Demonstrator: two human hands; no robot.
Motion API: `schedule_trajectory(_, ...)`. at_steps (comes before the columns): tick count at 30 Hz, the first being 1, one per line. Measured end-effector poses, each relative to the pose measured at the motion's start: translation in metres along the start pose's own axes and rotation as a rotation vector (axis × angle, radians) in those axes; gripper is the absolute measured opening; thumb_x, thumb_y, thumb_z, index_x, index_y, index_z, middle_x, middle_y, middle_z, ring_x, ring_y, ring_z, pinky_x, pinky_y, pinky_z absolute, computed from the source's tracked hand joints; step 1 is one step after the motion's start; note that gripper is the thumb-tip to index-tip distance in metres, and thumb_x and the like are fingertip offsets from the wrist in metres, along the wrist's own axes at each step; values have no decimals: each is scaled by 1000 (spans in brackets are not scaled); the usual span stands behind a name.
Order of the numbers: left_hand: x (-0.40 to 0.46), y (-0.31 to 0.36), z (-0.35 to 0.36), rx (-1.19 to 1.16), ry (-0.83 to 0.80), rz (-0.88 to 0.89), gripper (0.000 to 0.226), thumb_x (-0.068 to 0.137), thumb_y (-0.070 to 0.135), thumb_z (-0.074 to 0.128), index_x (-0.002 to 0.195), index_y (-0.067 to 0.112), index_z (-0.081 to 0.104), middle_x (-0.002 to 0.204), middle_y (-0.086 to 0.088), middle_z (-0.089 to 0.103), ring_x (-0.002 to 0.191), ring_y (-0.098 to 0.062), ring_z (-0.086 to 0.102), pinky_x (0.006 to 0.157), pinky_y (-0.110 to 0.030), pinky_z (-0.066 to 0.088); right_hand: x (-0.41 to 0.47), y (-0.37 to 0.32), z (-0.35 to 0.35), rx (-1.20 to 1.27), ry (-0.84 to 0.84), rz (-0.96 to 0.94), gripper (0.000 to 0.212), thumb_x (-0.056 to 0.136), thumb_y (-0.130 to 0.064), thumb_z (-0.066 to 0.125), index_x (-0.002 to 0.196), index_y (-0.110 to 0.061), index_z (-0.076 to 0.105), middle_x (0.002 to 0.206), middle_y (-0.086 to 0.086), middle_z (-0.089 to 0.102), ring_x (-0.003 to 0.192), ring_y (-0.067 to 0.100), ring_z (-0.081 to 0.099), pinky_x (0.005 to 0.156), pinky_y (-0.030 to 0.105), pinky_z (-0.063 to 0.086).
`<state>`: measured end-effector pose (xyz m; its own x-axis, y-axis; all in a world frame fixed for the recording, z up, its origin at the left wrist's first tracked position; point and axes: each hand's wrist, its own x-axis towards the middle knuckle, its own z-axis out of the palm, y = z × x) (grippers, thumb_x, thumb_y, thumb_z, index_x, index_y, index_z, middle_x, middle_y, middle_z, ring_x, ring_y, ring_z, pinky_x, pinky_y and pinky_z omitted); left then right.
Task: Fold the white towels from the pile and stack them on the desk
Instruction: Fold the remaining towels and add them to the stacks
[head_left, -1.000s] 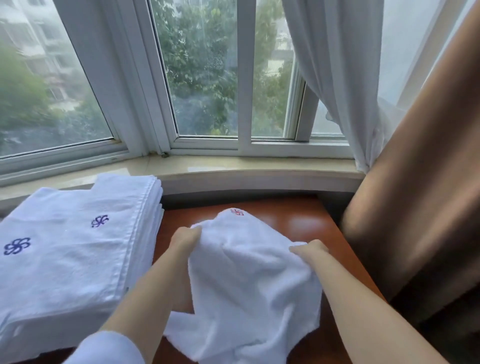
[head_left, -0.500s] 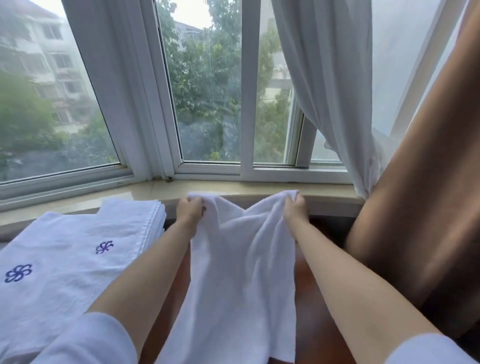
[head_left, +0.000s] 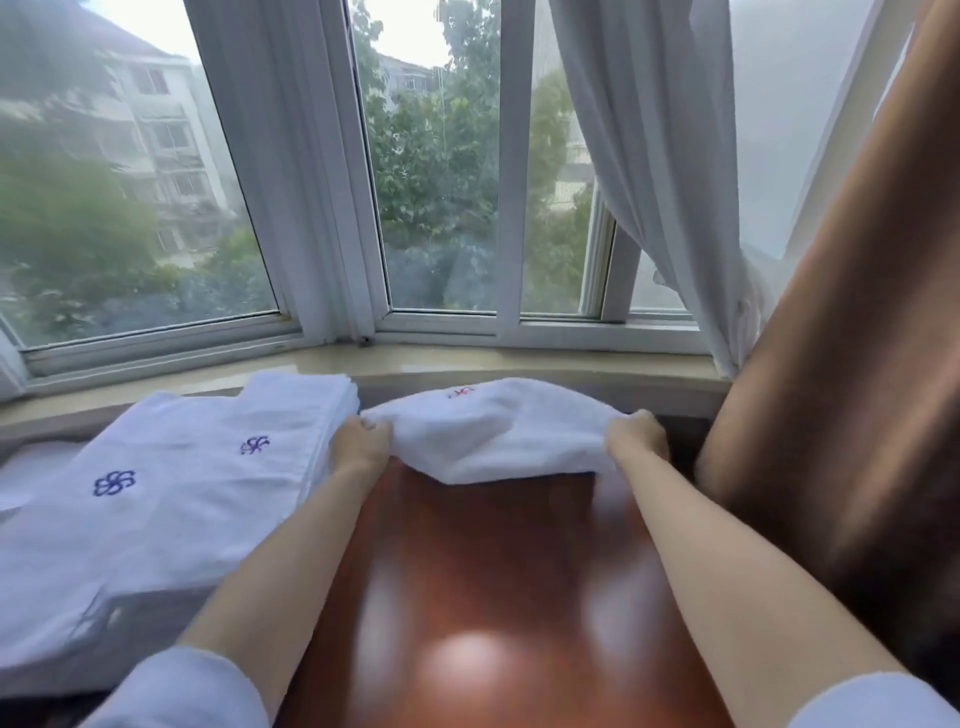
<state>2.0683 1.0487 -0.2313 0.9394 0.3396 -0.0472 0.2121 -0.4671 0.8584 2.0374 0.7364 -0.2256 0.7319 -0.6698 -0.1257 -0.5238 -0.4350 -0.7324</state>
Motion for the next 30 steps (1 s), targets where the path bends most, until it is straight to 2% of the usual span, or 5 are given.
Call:
schedule_trajectory(8, -119, -132, 26, 688, -776, -685, 51, 93, 32, 58, 129, 3, 37, 73, -8, 49, 51, -13, 48, 39, -19, 36, -59, 140, 38, -757, -759, 147, 44, 96, -13, 48, 138, 1, 43, 141, 18, 45, 125, 30, 48, 89, 19, 48)
schedule_trajectory(12, -129, -152, 35, 631, -676, -623, 69, 89, 55, 56, 132, 3, 40, 99, -11, 56, 65, -18, 58, 51, -24, 44, -67, 157, 47, -820, -793, 237, 52, 99, -33, 45, 143, -6, 37, 143, 10, 43, 128, 28, 46, 107, 37, 39)
schedule_trajectory(16, -119, -155, 32, 662, -514, -401, 36, 79, 21, 70, 109, 3, 60, 117, -13, 62, 103, -27, 62, 76, -30, 52, -66, 165, 51, -783, -568, 56, 30, 93, -15, 46, 120, -8, 54, 119, 8, 57, 105, 27, 57, 78, 28, 45)
schedule_trajectory(21, -98, -155, 42, 534, -477, -603, 78, 80, 11, 72, 143, 1, 27, 136, -17, 47, 121, -31, 53, 97, -36, 48, -62, 163, 44, -997, -799, 160, 46, 92, -12, 43, 137, -3, 41, 131, 12, 51, 104, 27, 52, 83, 31, 42)
schedule_trajectory(30, -48, -163, 52, 441, -173, -579, 44, 99, 16, 38, 139, -2, 40, 141, -20, 43, 129, -34, 43, 103, -37, 37, -34, 138, 76, -287, -568, 184, 52, 98, -41, 43, 135, -5, 44, 119, 11, 55, 95, 26, 52, 79, 30, 40)
